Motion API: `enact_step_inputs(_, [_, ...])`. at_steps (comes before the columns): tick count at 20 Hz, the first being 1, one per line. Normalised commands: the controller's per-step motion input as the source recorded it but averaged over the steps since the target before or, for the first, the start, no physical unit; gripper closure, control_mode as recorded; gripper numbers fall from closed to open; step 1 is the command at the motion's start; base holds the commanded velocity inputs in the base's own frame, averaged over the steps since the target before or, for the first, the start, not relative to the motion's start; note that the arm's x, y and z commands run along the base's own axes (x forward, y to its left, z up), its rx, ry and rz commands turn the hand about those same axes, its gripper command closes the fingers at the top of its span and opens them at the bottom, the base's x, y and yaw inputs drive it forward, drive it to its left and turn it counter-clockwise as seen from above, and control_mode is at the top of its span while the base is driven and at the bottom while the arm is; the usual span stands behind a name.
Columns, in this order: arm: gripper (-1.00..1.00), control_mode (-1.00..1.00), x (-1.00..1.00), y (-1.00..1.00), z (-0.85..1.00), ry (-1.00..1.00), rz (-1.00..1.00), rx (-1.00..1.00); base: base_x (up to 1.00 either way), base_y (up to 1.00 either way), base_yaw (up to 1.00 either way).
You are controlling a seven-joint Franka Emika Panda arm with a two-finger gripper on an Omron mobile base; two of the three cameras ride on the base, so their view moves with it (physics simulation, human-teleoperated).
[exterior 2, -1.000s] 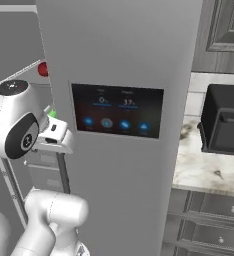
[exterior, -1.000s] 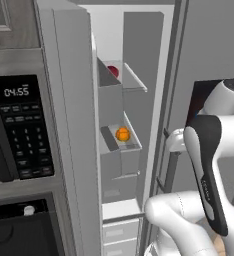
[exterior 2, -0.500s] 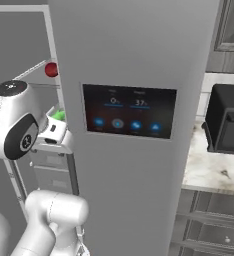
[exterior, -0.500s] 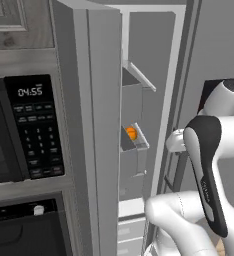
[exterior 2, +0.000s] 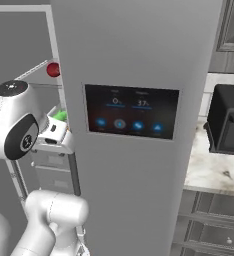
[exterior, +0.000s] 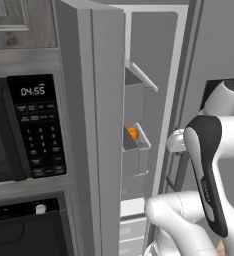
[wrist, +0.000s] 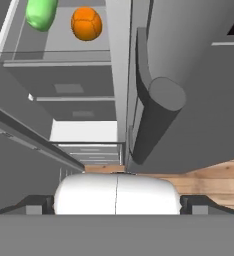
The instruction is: Take the corn, pear, and orange from the freezer and place them in the bowl on the counter.
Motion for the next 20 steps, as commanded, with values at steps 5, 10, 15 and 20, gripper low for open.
enact_step_inputs(5, [-1.00, 1.00, 0.00, 0.00, 0.00, 0.00, 0.00, 0.00, 0.42, 0.90, 0.10])
enact_step_inputs(10, [-1.00, 1.00, 0.00, 0.00, 0.00, 0.00, 0.00, 0.00, 0.59, 0.85, 0.15])
enact_step_inputs(15, [-1.00, 1.00, 0.00, 0.00, 0.00, 0.00, 0.00, 0.00, 0.56, 0.08, 0.37])
enact_step_inputs(20, [-1.00, 1.00, 0.00, 0.00, 0.00, 0.00, 0.00, 0.00, 0.53, 0.15, 0.21])
